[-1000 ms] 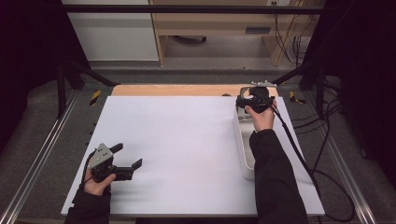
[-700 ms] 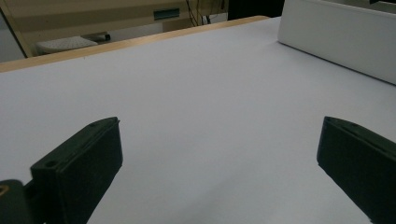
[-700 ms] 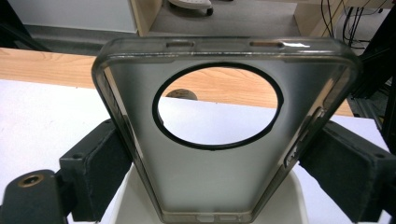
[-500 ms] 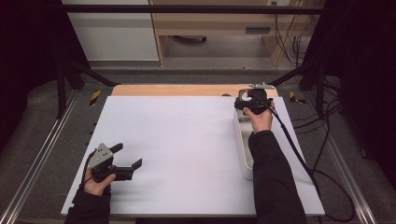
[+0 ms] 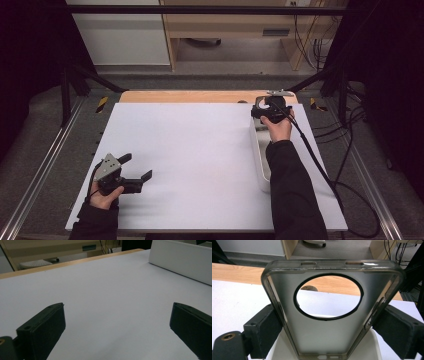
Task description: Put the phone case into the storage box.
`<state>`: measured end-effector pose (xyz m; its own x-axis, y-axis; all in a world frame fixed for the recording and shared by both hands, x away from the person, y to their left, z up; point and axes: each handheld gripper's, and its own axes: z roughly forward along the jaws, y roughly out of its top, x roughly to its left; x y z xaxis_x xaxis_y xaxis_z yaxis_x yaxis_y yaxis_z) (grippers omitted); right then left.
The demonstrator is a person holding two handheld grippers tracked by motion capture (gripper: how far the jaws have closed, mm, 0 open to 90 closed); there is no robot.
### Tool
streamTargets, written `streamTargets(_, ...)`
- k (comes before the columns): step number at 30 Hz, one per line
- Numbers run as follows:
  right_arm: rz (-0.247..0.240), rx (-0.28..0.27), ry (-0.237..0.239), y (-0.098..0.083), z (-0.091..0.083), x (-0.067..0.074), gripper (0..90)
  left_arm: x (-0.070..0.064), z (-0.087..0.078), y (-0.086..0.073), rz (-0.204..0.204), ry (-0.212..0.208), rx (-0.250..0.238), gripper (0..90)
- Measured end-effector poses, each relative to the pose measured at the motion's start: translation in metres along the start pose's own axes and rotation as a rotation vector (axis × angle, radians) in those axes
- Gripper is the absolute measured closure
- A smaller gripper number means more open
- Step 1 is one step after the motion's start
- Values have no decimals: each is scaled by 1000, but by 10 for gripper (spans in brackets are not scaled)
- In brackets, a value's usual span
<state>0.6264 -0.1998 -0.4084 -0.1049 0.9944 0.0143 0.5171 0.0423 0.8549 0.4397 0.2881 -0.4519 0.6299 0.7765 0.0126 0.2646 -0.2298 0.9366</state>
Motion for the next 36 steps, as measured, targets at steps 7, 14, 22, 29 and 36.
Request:
streamTargets(7, 7, -22, 15, 1, -2, 0, 70, 0, 0, 0, -1, 0, 0, 0)
streamTargets(14, -23, -25, 26, 2, -4, 0, 29, 0, 0, 0, 2, -1, 1, 0)
streamTargets(22, -28, -88, 46, 8, -15, -4, 19, 0, 0, 0, 2, -2, 0, 0)
streamTargets(29, -57, -131, 84, 15, -30, -1, 14, 0, 0, 0, 2, -3, -2, 0)
streamTargets(36, -78, -164, 159, 20, -52, 5, 16, -1, 0, 0, 5, -8, -3, 0)
